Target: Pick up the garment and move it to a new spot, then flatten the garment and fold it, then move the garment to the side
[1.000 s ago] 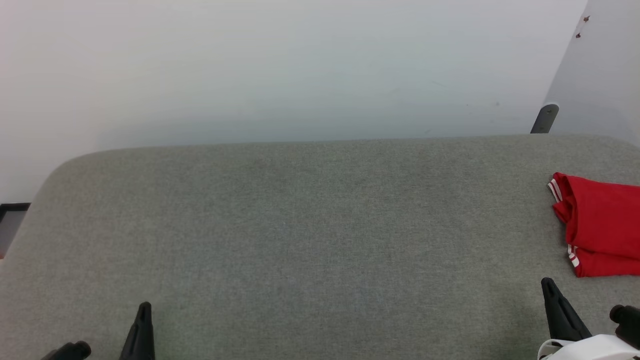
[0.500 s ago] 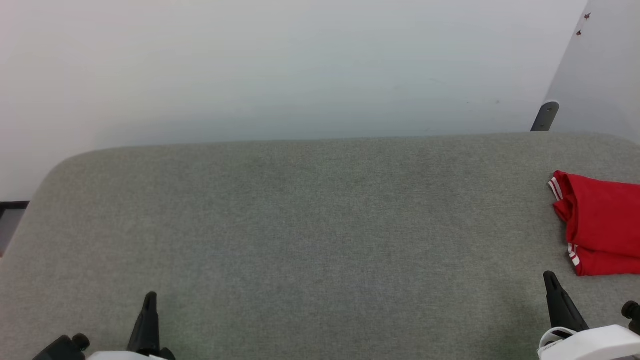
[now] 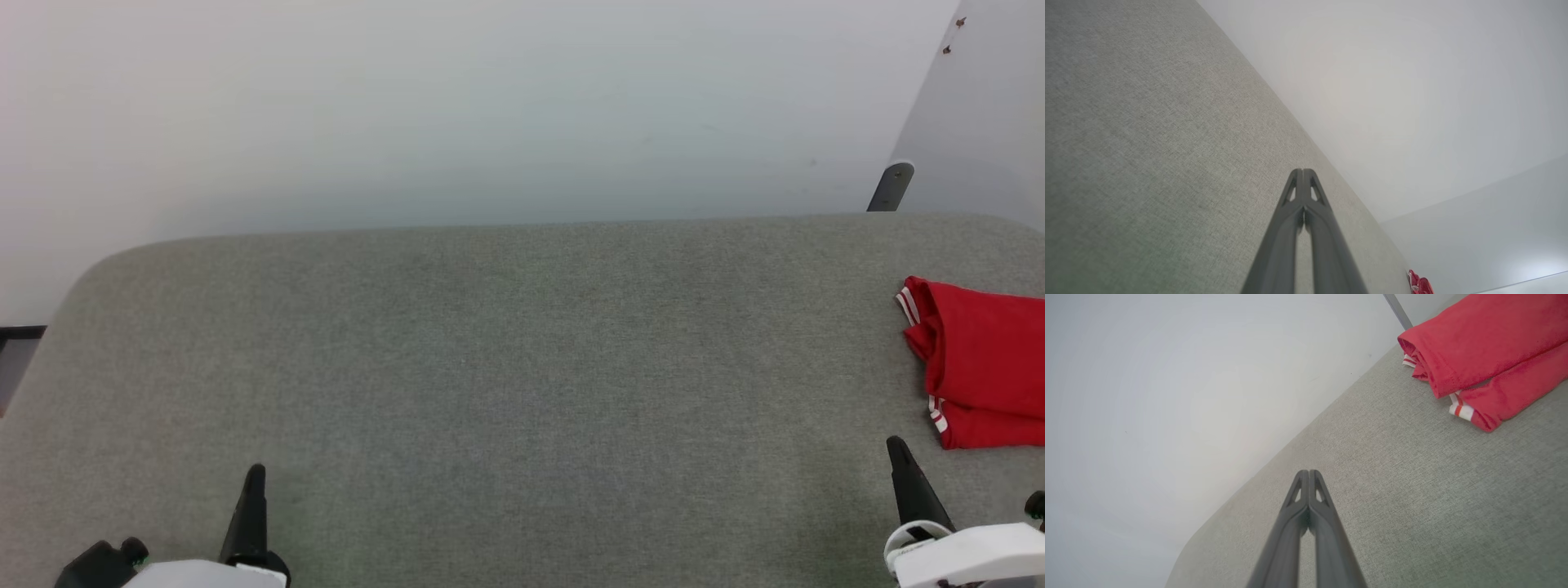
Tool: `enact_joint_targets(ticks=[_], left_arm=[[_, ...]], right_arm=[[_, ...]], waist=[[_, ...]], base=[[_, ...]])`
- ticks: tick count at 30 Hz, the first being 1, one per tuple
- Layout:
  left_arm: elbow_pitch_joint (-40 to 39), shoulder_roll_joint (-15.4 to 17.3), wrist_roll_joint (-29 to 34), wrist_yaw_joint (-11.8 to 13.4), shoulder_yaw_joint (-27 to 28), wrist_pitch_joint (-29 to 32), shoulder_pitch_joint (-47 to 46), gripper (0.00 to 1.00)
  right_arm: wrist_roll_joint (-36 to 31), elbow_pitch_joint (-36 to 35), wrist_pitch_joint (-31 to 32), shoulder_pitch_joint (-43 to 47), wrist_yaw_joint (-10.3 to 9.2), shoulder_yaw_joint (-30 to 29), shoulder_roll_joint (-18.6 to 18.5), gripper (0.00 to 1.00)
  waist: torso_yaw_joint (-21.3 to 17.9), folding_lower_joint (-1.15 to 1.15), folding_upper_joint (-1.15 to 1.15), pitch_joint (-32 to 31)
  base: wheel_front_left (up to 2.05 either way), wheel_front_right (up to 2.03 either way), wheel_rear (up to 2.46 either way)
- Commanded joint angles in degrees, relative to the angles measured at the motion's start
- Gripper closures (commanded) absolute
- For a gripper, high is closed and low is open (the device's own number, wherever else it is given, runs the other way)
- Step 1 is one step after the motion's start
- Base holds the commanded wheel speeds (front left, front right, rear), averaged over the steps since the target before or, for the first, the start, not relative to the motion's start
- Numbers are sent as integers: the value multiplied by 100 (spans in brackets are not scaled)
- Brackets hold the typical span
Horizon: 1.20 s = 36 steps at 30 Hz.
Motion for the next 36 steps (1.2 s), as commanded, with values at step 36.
enact_joint_targets(ticks=[36], left_arm=[[-79, -225, -1881, -22, 64, 606, -430, 100]], right_arm=[[2217, -135, 590, -323, -3, -345, 312, 100]], waist=[[-10, 0, 0, 91]], base=[[0, 0, 0]])
